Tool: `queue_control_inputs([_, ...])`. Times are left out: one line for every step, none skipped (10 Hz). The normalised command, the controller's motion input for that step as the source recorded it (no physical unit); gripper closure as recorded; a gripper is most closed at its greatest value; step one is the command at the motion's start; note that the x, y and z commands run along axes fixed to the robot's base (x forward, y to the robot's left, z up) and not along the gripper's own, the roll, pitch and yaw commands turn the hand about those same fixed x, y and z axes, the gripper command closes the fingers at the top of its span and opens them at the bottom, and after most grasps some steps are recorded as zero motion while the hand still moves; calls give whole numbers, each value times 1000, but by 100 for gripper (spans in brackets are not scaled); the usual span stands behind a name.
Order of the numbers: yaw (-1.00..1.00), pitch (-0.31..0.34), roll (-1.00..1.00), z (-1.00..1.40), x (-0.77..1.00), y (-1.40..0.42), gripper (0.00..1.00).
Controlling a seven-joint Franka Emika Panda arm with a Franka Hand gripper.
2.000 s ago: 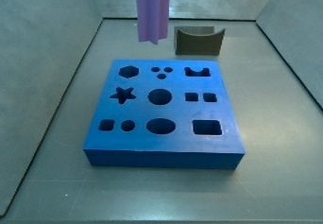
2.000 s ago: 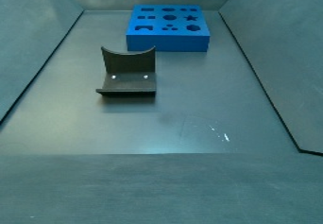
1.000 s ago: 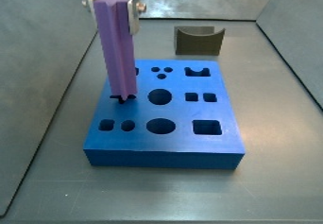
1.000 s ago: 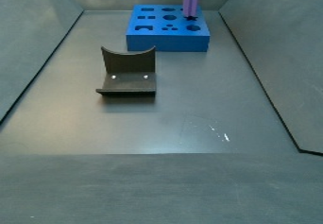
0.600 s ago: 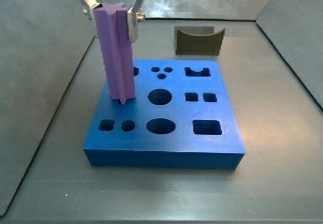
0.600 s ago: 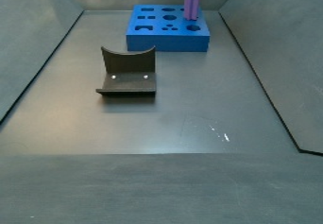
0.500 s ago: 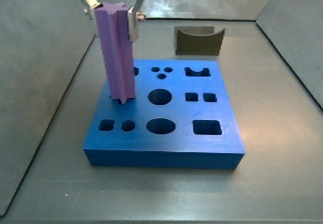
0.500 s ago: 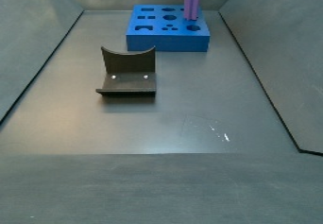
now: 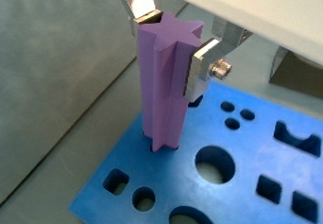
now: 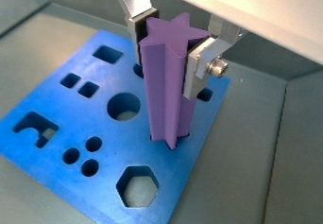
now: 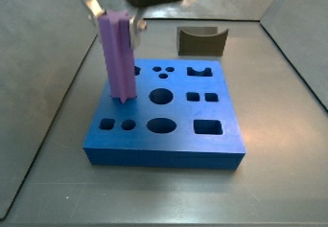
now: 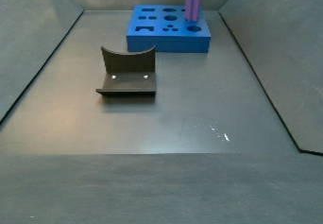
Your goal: Insert the star object.
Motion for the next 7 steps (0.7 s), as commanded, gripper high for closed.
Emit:
queue_control_inputs([-274,7,86,-311,0,0,100])
queue_control_inputs([-237,-34,66,-597,0,-23,100])
queue_control_inputs([-223,-47,56,-737,0,-23,100])
queue_control_inputs([-246,-11,13,-749,0,-3,100])
queue_control_inputs([-97,-100,-117,-366,140,69,100])
queue_control_inputs([-63,0,-76,-140,143,40,100])
queue_control_inputs([0,0,0,0,0,0,100])
